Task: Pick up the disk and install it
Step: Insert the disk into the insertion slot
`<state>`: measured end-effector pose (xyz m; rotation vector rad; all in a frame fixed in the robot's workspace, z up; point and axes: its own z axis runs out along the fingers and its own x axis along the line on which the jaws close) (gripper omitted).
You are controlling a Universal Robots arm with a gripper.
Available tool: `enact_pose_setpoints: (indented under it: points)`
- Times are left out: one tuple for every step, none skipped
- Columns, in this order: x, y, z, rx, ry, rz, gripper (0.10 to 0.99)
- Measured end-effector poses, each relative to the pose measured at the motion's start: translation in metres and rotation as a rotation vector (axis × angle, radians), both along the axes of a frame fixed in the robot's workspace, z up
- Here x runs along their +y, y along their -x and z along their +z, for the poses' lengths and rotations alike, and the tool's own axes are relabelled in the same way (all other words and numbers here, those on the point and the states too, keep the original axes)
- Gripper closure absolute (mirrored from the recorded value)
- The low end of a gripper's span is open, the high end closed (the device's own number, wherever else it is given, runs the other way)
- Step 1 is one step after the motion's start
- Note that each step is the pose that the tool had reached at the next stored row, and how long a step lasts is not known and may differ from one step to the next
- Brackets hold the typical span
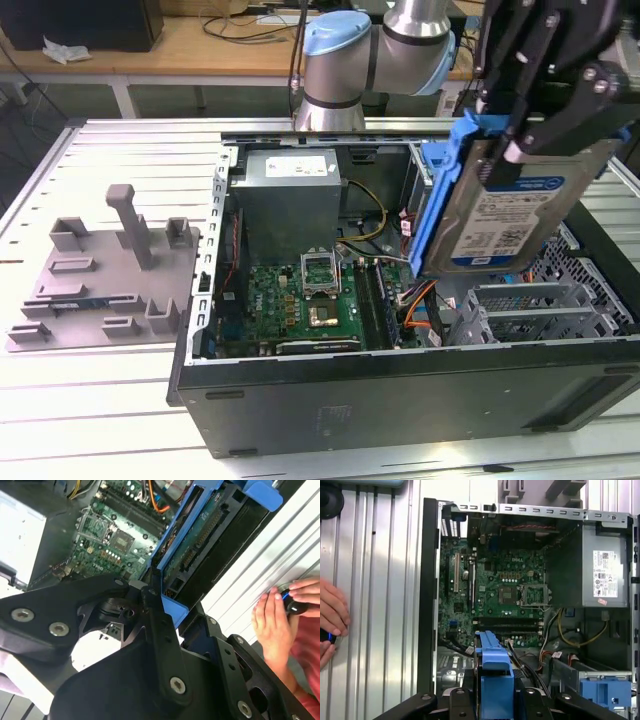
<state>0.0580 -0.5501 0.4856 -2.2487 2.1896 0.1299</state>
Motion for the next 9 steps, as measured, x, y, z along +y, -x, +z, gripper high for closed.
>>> enact_pose_setpoints:
  points:
    - [-0.0007, -0.003, 0.0, 0.0, 0.0, 0.0, 0.718]
    - [-0.0014, -0.0064, 0.0001, 0.0, 0.0, 0.0, 0.718]
    - [-0.0021, -0.0091, 0.0, 0.0, 0.0, 0.0, 0.718]
    - [-0.004, -0.0155, 0.0, 0.0, 0.0, 0.0, 0.718]
    - [-0.0058, -0.0214, 0.0, 0.0, 0.0, 0.0, 0.718]
    - [-0.0074, -0.0264, 0.0, 0.0, 0.0, 0.0, 0.718]
    - [-0.0088, -0.0308, 0.0, 0.0001, 0.0, 0.0, 0.718]
    - [-0.0098, -0.034, 0.0, 0.0, 0.0, 0.0, 0.718]
    - [-0.0112, -0.0388, 0.0, 0.0, 0.0, 0.0, 0.718]
